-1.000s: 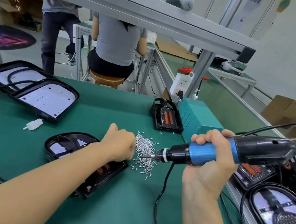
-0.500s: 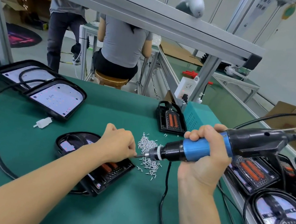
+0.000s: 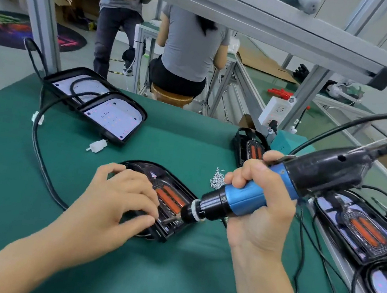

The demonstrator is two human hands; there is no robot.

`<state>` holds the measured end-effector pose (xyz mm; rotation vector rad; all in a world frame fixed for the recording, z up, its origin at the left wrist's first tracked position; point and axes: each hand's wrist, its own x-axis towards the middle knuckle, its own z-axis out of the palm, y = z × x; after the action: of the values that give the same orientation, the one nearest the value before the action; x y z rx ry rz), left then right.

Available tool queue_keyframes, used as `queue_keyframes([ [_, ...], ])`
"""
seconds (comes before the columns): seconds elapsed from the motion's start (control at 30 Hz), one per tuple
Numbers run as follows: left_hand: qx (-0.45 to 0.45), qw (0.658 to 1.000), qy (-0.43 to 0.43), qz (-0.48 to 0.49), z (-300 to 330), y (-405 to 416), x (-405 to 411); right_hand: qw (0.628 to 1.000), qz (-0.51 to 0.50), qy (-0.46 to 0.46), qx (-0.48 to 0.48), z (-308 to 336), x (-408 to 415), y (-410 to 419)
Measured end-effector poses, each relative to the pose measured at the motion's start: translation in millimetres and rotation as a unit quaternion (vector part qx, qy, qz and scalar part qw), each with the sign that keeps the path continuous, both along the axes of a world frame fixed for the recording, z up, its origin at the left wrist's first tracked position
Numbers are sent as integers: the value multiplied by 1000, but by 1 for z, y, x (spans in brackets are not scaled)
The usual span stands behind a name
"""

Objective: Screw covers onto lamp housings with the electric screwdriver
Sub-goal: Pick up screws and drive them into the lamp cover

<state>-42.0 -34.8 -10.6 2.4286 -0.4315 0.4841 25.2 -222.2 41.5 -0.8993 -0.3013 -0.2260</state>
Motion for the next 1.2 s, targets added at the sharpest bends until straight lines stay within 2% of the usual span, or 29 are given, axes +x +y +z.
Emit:
queue_keyframes([
  [0.1,-14,1000,-10,16,-8,-4,-11,1000,-9,-3,-7,-2,-4,6],
  [0.17,-12,998,4,60,-10,-9,-12,1000,-22,-5,-4,-4,-6,8],
  [0.27,39,994,35,101,-7,-14,-7,999,-32,-17,-17,-4,-8,10],
  [0.4,117,989,55,71,0,-17,-4,998,-9,-34,-52,0,-10,13],
  [0.5,139,986,75,49,-3,-11,-7,997,4,-41,-63,1,-11,15],
  [0.7,126,987,83,47,-10,-3,-15,996,25,-43,-71,-2,-13,18],
  [1.03,148,987,43,42,-13,0,-15,993,39,-56,-97,-2,-17,19],
  [1.2,134,988,66,42,-14,2,-15,993,44,-56,-95,-3,-17,19],
])
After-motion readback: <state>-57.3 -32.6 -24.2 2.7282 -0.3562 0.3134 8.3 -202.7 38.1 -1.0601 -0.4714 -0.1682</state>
